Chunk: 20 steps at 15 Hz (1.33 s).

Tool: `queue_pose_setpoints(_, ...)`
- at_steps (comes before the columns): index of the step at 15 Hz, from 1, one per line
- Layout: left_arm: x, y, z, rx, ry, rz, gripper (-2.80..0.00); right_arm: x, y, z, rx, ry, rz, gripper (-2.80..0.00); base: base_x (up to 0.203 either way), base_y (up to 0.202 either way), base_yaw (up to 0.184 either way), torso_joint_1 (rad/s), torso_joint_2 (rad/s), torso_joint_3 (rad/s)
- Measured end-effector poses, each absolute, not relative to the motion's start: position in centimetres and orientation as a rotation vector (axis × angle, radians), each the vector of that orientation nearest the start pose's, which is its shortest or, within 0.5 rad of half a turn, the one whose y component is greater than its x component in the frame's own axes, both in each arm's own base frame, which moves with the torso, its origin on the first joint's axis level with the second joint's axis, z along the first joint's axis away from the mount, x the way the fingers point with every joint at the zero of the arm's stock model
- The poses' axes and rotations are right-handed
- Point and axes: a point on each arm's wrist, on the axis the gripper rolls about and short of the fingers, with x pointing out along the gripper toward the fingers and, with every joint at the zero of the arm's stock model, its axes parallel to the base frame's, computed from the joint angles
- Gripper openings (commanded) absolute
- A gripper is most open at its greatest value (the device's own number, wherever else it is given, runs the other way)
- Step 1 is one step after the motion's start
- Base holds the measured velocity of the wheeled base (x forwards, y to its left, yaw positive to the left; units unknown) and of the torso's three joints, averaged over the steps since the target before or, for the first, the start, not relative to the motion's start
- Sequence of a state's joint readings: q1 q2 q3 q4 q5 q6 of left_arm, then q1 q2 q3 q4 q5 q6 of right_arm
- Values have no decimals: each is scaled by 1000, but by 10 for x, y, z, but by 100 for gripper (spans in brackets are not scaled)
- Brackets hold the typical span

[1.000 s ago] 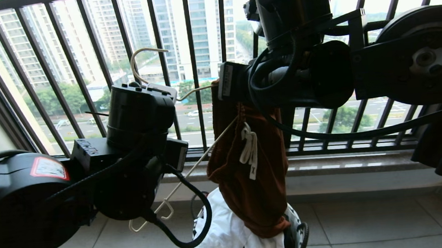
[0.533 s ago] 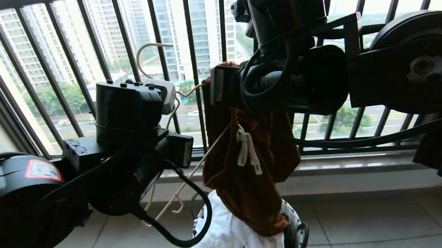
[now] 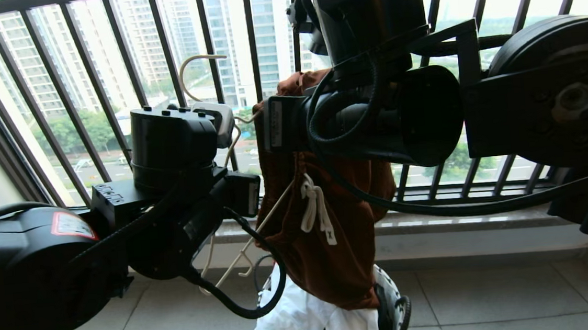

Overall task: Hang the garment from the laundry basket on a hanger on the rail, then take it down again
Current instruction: Hang the clothes on the clothes rack

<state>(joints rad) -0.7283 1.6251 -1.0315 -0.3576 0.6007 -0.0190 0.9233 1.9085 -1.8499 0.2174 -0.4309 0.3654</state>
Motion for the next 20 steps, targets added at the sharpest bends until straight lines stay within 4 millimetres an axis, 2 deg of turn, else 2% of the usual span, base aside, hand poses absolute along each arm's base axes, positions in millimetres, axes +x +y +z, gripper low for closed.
queue_pose_setpoints(4, 232, -191, 240, 97, 189, -154, -280, 222, 302, 322, 171, 299, 472, -280, 0, 0, 0, 0, 0, 0)
queue_pose_setpoints(7, 233, -193, 246, 46, 123, -182, -280, 215, 307, 323, 156, 290, 484, -280, 0, 0, 0, 0, 0, 0)
queue_pose_setpoints(11, 235, -194, 243, 40, 111, -184, -280, 212, 310, 328, 142, 244, 483, -280, 0, 0, 0, 0, 0, 0)
queue_pose_setpoints(20, 237, -194, 243, 14, 81, -208, -280, 212, 312, 324, 132, 249, 478, -280, 0, 0, 0, 0, 0, 0)
